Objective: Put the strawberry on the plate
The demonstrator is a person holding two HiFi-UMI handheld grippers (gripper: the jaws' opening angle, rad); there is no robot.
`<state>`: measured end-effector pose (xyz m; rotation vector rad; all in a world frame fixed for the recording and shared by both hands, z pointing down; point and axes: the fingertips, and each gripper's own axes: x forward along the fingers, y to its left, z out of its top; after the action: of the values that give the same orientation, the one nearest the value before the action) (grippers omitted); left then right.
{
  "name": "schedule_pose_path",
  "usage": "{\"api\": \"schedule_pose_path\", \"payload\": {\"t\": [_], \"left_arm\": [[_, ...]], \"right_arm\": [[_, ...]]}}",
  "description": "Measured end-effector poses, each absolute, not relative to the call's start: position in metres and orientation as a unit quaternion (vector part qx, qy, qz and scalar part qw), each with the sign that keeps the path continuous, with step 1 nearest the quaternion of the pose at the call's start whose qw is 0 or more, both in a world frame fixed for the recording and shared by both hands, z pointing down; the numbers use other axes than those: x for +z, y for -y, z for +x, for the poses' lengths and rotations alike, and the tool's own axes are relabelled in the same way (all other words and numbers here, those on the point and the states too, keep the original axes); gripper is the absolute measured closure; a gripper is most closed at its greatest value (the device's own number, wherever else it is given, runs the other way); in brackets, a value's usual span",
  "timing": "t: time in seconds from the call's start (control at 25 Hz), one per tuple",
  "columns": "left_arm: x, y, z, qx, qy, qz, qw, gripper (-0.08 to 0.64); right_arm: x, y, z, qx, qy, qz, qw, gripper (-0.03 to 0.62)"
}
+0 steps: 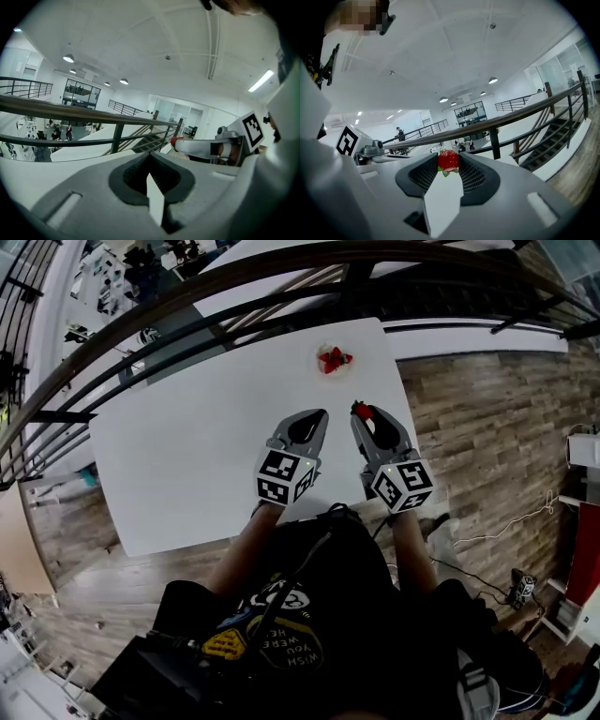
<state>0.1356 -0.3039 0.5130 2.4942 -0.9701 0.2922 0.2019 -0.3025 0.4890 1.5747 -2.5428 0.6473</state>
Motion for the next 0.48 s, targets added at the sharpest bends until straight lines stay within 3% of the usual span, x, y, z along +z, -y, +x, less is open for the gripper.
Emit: {"api": "schedule_pose_path", "payload": {"t": [0.48], "left_arm": [[0.557, 0.357, 0.147, 0.102, 0.371, 0.889, 0.250, 0.560]], "right_arm": [[0.540, 0.353, 0.214, 0.230, 0.835, 0.497, 0.055, 0.453]]}}
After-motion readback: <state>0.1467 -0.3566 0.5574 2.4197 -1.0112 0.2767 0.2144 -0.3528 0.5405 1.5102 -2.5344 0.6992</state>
